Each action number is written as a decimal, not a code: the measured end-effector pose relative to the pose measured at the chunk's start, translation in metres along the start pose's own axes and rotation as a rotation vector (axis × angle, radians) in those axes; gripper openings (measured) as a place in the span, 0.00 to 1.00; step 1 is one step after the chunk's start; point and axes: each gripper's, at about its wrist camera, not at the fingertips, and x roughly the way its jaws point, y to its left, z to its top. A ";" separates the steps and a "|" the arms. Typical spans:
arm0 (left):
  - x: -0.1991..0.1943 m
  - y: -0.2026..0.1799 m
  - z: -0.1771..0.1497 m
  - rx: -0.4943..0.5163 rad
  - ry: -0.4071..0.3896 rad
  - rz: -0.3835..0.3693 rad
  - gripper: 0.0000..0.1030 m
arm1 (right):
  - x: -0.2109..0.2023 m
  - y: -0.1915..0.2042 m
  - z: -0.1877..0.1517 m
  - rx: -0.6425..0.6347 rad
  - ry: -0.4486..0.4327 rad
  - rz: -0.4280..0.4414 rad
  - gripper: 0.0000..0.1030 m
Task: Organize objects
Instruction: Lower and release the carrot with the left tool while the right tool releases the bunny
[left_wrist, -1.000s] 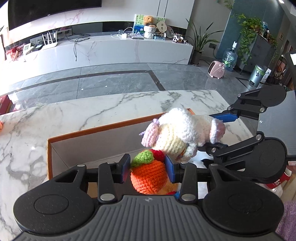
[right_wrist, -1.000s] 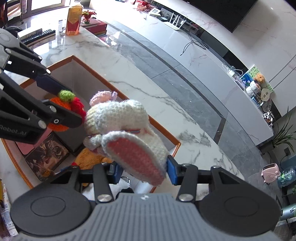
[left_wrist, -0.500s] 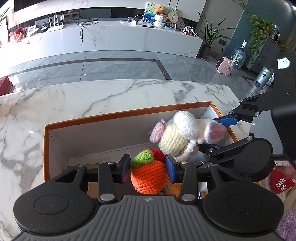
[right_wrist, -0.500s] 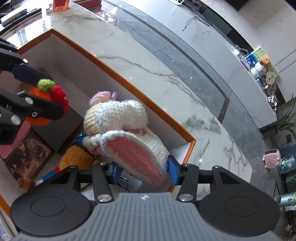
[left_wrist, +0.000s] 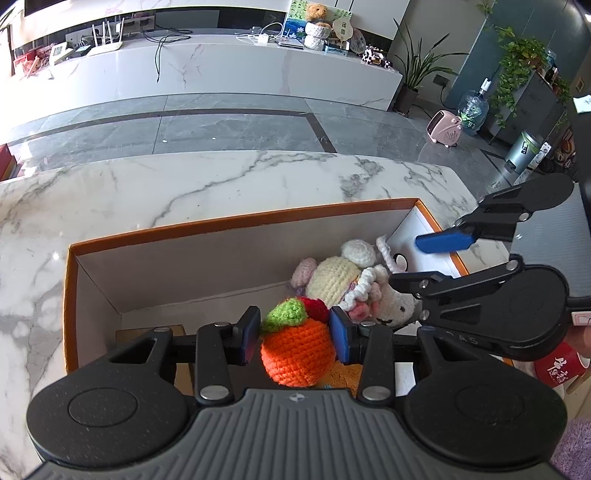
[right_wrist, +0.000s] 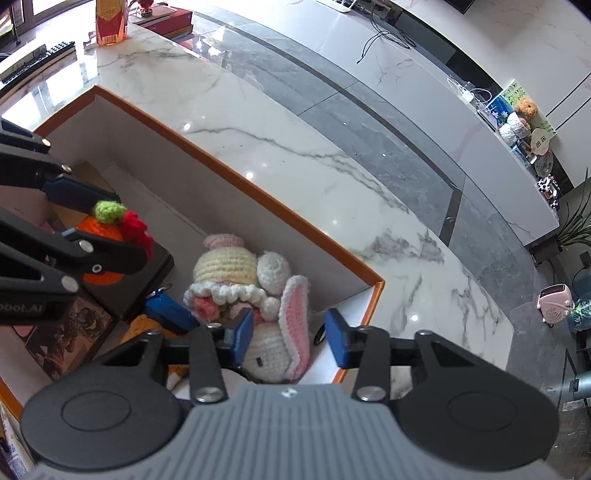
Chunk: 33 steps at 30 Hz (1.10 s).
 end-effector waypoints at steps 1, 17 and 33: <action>0.001 0.000 0.000 0.000 0.001 0.000 0.46 | 0.003 0.001 0.001 -0.001 0.000 0.005 0.27; 0.013 0.002 0.004 -0.034 0.005 -0.026 0.46 | 0.023 0.000 -0.011 0.061 0.008 0.031 0.15; 0.057 0.001 0.009 -0.102 0.039 0.034 0.46 | 0.004 0.003 -0.033 0.083 -0.048 0.011 0.15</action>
